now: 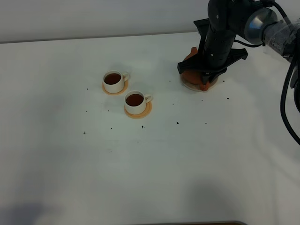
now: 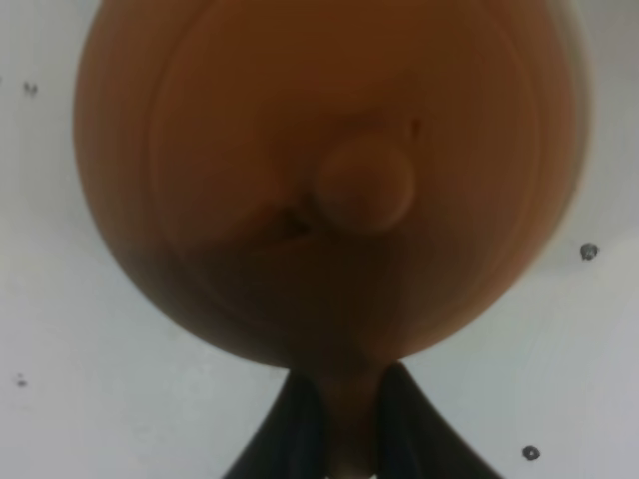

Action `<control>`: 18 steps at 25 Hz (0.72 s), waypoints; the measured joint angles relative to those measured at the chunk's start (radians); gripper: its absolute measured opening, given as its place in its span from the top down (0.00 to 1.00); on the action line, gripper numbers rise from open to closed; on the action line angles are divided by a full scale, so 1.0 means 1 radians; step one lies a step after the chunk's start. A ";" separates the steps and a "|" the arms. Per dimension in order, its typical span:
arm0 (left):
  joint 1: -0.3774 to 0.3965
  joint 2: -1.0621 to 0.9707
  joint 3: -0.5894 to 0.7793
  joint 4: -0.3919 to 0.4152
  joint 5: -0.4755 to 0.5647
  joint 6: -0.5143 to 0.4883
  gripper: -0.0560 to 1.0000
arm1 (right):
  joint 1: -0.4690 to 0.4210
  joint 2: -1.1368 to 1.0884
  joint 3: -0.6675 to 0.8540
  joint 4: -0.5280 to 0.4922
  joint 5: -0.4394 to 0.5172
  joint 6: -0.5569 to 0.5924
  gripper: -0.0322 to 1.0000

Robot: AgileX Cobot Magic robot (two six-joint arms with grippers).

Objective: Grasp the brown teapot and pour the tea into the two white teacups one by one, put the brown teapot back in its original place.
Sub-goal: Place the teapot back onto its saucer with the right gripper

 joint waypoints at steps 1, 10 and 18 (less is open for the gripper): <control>0.000 0.000 0.000 0.000 0.000 0.000 0.50 | 0.000 0.000 0.000 0.005 0.000 -0.001 0.88; 0.000 0.000 0.000 0.000 0.000 0.000 0.50 | 0.000 0.006 -0.007 0.027 0.001 -0.010 0.84; 0.000 0.000 0.000 0.000 0.000 0.000 0.50 | 0.000 0.010 -0.007 0.026 0.003 -0.014 0.57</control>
